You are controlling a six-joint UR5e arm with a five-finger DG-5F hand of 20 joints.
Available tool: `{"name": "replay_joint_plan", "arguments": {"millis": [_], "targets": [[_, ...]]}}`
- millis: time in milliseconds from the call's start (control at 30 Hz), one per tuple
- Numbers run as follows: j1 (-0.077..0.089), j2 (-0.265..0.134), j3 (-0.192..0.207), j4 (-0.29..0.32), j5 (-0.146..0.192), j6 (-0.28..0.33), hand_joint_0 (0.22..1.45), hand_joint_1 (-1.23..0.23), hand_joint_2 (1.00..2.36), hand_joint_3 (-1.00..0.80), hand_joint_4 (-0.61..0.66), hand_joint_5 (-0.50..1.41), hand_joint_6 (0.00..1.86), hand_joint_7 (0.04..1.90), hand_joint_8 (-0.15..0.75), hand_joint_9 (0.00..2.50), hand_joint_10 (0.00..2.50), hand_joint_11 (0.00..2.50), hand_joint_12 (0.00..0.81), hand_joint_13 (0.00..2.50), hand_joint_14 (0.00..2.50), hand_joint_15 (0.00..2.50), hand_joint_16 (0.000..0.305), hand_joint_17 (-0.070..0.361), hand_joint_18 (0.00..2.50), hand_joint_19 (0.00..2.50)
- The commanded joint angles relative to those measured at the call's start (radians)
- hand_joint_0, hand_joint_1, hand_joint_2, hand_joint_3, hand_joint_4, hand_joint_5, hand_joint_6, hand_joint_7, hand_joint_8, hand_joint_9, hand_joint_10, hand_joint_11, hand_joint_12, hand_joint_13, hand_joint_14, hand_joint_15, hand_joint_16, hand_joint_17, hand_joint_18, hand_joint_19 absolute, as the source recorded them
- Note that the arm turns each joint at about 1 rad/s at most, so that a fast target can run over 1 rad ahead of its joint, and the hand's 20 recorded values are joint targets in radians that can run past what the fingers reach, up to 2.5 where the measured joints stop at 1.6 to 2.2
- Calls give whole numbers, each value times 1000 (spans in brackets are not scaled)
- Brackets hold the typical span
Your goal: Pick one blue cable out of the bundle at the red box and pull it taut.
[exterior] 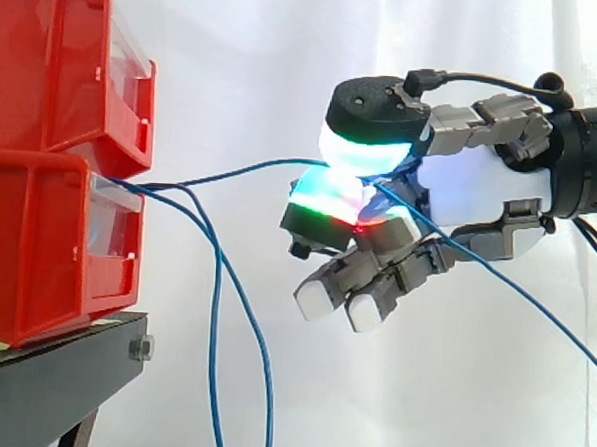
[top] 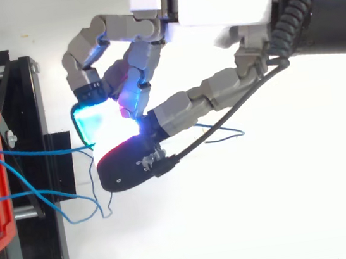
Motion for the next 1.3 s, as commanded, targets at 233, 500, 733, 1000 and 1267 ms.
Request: {"name": "replay_joint_plan", "arguments": {"millis": [233, 500, 733, 1000, 1267], "targets": [[-1, -2, -14, -1, 2, 0, 512, -816, 1390, -59, 20, -68, 874, 1288, 400, 1071, 13, 694, 450, 700, 9, 291, 70, 157, 764, 364], [7, 0, -75, 2, -3, 9, 510, -820, 1395, -61, 30, -68, 870, 1302, 404, 1016, 13, 629, 451, 681, 9, 291, 70, 157, 734, 361], [14, -2, -120, 5, -4, 11, 510, -822, 1394, -57, 43, -67, 867, 1318, 404, 1016, 12, 630, 450, 673, 9, 294, 70, 157, 729, 354], [22, -2, -157, 81, -4, 35, 509, -824, 1399, -59, 49, -67, 867, 1321, 411, 1008, 12, 633, 452, 666, 9, 290, 70, 157, 717, 356], [22, -2, -157, 87, -6, 40, 510, -824, 1394, -58, 56, -67, 867, 1321, 413, 1004, 10, 634, 452, 662, 9, 298, 70, 157, 717, 360]]}}
